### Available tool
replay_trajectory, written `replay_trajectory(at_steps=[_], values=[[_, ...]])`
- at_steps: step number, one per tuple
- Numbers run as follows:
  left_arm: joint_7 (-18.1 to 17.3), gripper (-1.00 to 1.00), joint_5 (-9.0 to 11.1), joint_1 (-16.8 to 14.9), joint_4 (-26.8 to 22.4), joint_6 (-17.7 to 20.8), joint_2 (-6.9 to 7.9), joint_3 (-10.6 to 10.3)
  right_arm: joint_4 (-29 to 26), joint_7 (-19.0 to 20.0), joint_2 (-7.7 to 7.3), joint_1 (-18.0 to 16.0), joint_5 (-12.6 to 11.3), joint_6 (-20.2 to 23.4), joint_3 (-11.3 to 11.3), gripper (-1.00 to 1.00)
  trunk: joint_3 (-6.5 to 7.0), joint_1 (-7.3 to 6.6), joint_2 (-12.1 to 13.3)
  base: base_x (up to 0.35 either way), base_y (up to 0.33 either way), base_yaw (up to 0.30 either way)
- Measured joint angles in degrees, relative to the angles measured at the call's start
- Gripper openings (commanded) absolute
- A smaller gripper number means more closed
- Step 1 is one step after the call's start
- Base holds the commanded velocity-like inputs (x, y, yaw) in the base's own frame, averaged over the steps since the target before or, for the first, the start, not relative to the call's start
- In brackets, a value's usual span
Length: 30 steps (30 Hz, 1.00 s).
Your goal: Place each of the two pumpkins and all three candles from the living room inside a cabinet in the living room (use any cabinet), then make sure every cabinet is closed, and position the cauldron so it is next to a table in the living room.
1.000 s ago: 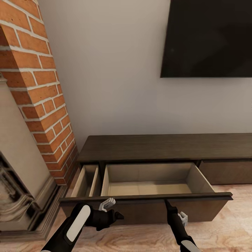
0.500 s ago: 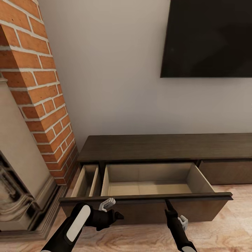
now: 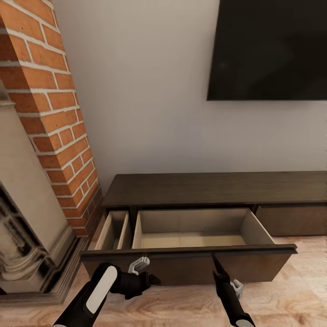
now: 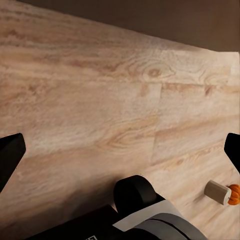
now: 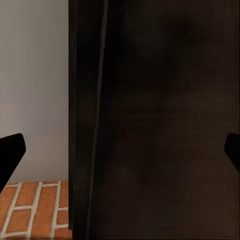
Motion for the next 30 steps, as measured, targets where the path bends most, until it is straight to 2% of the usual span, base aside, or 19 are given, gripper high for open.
replay_trajectory(at_steps=[9,11,13,16,18,22,24,27,30], values=[[0.0,1.0,0.1,0.0,-0.3,0.0,0.0,0.1,-0.2,-3.3,0.0,0.0,-0.1,0.1,0.2,1.0,0.0,-0.02,0.0,-0.086,0.0,0.0],[0.1,1.0,0.8,0.0,-1.7,0.1,0.12,0.3,-0.3,-4.2,-0.05,0.0,0.0,0.7,0.2,1.0,0.0,-0.02,0.0,-0.006,0.0,0.0],[0.2,1.0,2.5,0.0,-3.2,0.1,0.21,0.3,-0.5,-5.7,-0.06,0.0,0.2,3.6,0.2,1.0,0.36,-0.46,0.8,-0.002,0.0,0.0],[0.4,1.0,4.6,0.0,-4.1,0.1,0.54,0.3,-0.8,-8.9,-0.07,0.0,0.4,11.0,0.3,1.0,0.89,-1.11,2.0,0.0,0.0,0.0],[0.4,1.0,5.3,0.0,-4.2,0.2,0.75,0.6,-0.9,-10.7,-0.08,0.0,0.5,14.1,0.3,1.0,1.25,-1.55,2.8,0.0,0.0,0.0],[0.6,1.0,6.0,0.0,-4.1,0.3,1.0,2.7,-1.3,-13.9,-0.43,-0.1,1.1,18.1,0.3,1.0,1.97,-2.43,4.4,0.0,0.0,0.0],[0.7,1.0,6.1,0.0,-4.0,0.4,1.63,3.6,-1.9,-15.1,-1.02,-0.1,2.3,21.1,0.3,1.0,2.33,-2.87,5.2,0.0,0.0,0.0],[0.8,1.0,6.3,0.0,-3.9,0.5,3.72,4.1,-3.4,-17.7,-2.09,-0.1,3.7,26.9,0.3,1.0,2.87,-3.53,6.4,0.0,0.0,0.0],[0.8,1.0,6.4,0.0,-3.9,0.5,5.44,4.3,-5.1,-22.9,-3.48,-0.1,4.0,31.5,0.3,1.0,3.41,-4.19,7.6,0.0,0.0,0.0]])
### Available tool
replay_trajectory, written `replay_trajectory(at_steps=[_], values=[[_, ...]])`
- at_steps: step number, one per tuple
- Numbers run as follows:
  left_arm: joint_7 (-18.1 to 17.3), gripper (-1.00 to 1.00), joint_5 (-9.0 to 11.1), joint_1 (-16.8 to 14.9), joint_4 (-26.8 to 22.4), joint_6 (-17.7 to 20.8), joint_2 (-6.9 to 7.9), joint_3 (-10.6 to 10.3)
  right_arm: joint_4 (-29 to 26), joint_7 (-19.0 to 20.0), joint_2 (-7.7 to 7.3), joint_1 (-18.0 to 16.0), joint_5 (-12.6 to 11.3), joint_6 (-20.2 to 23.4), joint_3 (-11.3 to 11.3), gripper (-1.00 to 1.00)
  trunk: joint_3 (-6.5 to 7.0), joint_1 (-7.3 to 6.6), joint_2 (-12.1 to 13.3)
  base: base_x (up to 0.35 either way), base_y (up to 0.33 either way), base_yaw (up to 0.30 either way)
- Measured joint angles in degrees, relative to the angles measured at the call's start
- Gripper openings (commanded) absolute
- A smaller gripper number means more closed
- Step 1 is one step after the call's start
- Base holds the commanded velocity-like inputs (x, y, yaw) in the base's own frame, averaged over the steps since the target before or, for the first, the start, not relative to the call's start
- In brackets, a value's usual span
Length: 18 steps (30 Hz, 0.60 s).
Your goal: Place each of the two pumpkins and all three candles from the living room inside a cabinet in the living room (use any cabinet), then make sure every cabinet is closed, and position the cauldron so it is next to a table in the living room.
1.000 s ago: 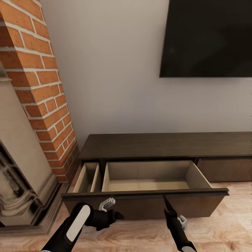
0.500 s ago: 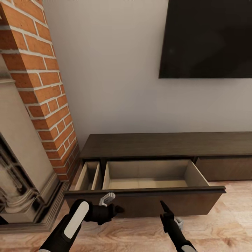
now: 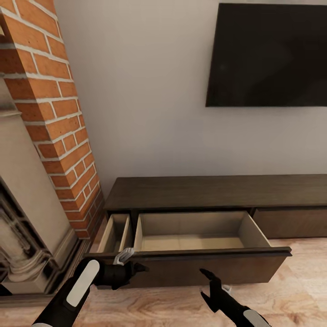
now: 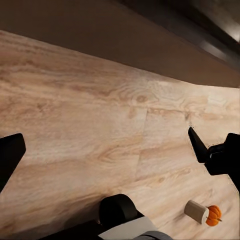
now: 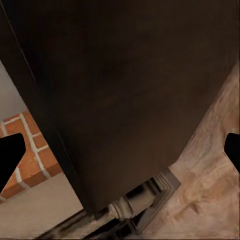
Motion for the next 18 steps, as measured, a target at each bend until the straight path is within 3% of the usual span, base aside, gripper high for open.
replay_trajectory(at_steps=[3,7,9,18], values=[[0.0,1.0,0.1,0.0,-0.2,0.1,0.88,0.0,-0.9,-5.4,-0.71,0.0,0.7,3.8,0.1,1.0,0.54,-0.66,1.2,0.0,0.0,0.0],[0.0,1.0,0.1,0.0,-0.6,0.1,1.27,0.1,-1.4,-8.4,-0.95,0.0,6.2,6.2,1.3,1.0,1.26,-1.54,2.8,0.0,0.0,0.0],[0.0,1.0,0.1,0.0,-0.6,0.1,1.22,0.0,-1.4,-6.9,-0.99,0.0,8.7,5.2,1.7,1.0,1.62,-1.98,3.6,0.0,0.0,0.0],[0.0,1.0,0.1,0.0,-0.7,0.0,1.13,-0.2,-1.2,0.8,-1.12,0.2,11.0,1.2,3.2,1.0,3.23,-3.95,7.2,0.0,0.0,0.0]])
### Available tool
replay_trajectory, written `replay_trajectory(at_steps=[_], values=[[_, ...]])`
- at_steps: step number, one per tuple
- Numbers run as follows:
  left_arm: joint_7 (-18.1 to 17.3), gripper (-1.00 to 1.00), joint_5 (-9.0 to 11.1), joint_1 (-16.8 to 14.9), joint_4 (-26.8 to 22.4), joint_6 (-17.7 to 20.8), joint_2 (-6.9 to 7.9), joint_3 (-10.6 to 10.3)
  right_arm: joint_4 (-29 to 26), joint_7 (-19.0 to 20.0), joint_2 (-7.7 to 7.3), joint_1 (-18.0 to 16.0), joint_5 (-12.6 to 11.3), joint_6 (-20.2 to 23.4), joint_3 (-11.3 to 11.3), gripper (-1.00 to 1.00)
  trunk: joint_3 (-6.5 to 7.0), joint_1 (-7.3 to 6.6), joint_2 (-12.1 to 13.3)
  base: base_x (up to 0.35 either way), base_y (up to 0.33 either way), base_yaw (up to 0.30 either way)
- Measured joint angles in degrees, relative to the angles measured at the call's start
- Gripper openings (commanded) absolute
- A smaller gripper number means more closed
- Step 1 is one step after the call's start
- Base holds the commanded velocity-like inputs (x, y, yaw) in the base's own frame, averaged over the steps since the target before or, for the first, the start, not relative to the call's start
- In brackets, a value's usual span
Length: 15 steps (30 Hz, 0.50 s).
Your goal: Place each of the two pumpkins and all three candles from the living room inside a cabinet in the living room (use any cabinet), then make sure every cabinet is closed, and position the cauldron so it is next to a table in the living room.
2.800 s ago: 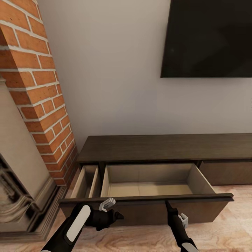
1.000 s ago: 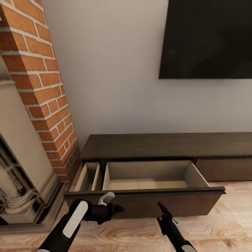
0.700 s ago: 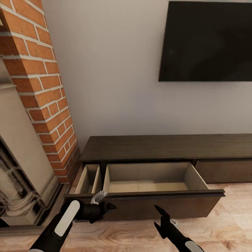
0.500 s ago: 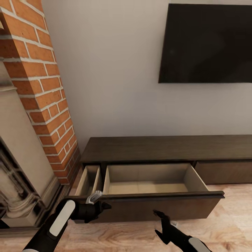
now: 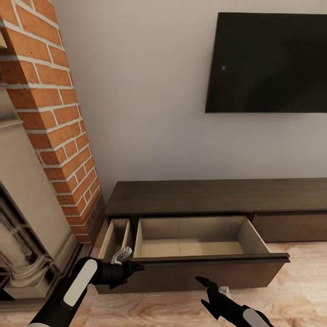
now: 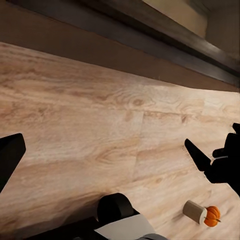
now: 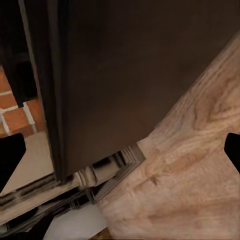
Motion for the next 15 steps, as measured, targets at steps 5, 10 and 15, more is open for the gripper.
replay_trajectory(at_steps=[5,10,15], values=[[-1.5,1.0,1.6,0.8,-1.6,-0.3,1.62,0.2,1.5,1.2,-1.61,-1.6,1.7,-1.6,-0.2,1.0,0.0,0.0,0.0,0.0,0.0,0.0],[-2.5,1.0,3.6,0.2,-1.7,-0.4,0.15,1.7,-0.1,-0.4,-1.76,-2.5,0.2,-3.2,-0.7,1.0,0.0,0.01,0.0,-0.052,0.0,0.0],[-2.9,1.0,5.3,0.2,-1.5,-0.4,0.11,2.0,-0.9,-0.8,-1.79,-2.5,-1.5,-4.8,-0.7,1.0,0.0,0.03,0.0,-0.231,0.0,0.0]])
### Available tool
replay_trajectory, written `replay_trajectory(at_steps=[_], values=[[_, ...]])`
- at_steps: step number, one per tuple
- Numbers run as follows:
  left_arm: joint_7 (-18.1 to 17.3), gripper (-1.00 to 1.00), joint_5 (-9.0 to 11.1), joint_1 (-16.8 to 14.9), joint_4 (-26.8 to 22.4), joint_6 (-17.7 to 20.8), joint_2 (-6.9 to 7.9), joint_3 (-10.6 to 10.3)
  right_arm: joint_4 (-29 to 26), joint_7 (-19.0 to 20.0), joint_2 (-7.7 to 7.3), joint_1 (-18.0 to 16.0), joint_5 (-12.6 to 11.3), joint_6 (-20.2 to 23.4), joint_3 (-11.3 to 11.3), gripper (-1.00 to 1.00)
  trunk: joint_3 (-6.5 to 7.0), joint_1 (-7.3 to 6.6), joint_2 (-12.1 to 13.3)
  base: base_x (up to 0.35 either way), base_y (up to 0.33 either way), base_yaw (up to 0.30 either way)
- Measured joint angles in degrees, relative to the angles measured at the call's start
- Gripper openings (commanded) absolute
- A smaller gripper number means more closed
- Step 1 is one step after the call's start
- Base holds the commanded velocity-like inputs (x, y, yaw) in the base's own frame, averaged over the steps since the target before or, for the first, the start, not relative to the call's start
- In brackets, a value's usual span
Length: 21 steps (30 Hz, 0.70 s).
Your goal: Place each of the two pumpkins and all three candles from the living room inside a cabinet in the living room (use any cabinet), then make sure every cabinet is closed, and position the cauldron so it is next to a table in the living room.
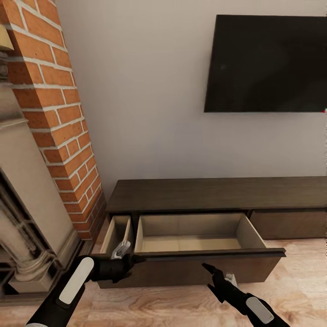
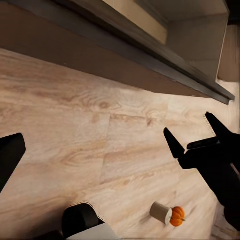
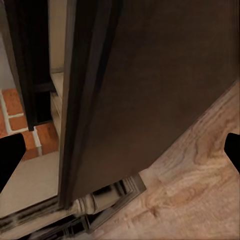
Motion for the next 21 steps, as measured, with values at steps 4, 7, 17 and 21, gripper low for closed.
replay_trajectory(at_steps=[4,7,17,21], values=[[0.0,1.0,1.3,0.0,0.0,0.0,0.04,0.0,0.0,0.4,-0.01,0.0,-0.2,-1.3,0.0,1.0,0.0,0.0,0.0,-0.263,0.0,0.0],[0.0,1.0,2.3,0.0,-0.1,0.0,0.05,0.0,0.0,1.1,-0.01,0.0,-0.2,-2.3,0.0,1.0,0.0,0.0,0.0,-0.241,0.0,0.0],[0.0,1.0,2.5,0.0,-0.3,0.0,0.05,0.0,0.0,2.8,0.01,0.0,-0.2,-3.0,-0.1,1.0,0.0,-0.03,0.0,-0.052,0.0,0.0],[0.0,1.0,2.5,0.0,-0.3,0.0,0.05,0.0,0.0,2.8,0.06,0.0,-0.2,-3.0,-0.1,1.0,0.0,-0.03,0.0,-0.001,0.0,0.0]])
